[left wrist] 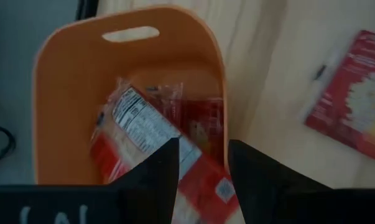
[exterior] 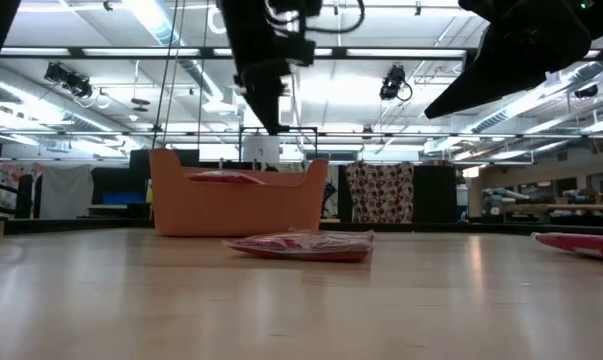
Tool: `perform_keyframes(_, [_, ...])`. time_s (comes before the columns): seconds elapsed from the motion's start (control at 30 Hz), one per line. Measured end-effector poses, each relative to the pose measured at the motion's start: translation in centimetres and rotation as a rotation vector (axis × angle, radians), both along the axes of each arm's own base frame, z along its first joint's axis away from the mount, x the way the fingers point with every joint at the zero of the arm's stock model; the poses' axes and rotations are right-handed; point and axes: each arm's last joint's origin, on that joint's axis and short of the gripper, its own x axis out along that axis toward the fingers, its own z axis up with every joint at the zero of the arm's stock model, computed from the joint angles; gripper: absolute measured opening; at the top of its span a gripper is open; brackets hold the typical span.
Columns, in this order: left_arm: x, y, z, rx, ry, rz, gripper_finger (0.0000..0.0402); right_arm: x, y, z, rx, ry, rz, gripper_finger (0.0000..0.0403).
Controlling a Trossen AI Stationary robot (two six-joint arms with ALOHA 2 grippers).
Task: Sort popcorn bags into baskets
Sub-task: Put the popcorn bag into the orange bin
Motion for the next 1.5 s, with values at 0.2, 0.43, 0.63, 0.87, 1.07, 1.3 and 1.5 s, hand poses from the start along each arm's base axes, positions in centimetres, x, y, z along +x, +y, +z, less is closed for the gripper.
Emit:
perform_keyframes(0.2, [1.1,2.0,-2.8,-0.050,0.054,0.038,0.0144,0.0,0.0,0.0,-0.002,0.001,0.002,0.0228])
perform_keyframes(0.43, [1.5,3.8,-5.3,-0.072,0.133,0.054,0.0144,0.0,0.0,0.0,-0.006,0.002,0.005,0.0228])
perform_keyframes(0.63, [0.9,3.8,-5.8,-0.083,0.224,0.041,0.0144,0.0,0.0,0.0,-0.003,-0.001,0.004,0.0228])
perform_keyframes(0.87, [0.1,4.1,-6.5,-0.048,0.357,0.058,0.0144,0.0,0.1,0.0,0.020,-0.001,0.019,0.0228])
perform_keyframes(1.07, [-1.5,4.9,-6.3,0.078,0.539,0.093,0.0144,0.0,0.1,0.0,0.023,0.006,0.026,0.0228])
perform_keyframes(1.3, [-1.2,1.9,-4.7,0.013,0.448,0.020,0.0144,0.0,0.1,0.0,0.016,0.010,0.023,0.0228])
perform_keyframes(1.5, [0.4,-4.8,-4.0,-0.033,0.325,-0.302,0.0142,0.1,0.1,-0.3,-0.002,0.024,0.026,0.0228])
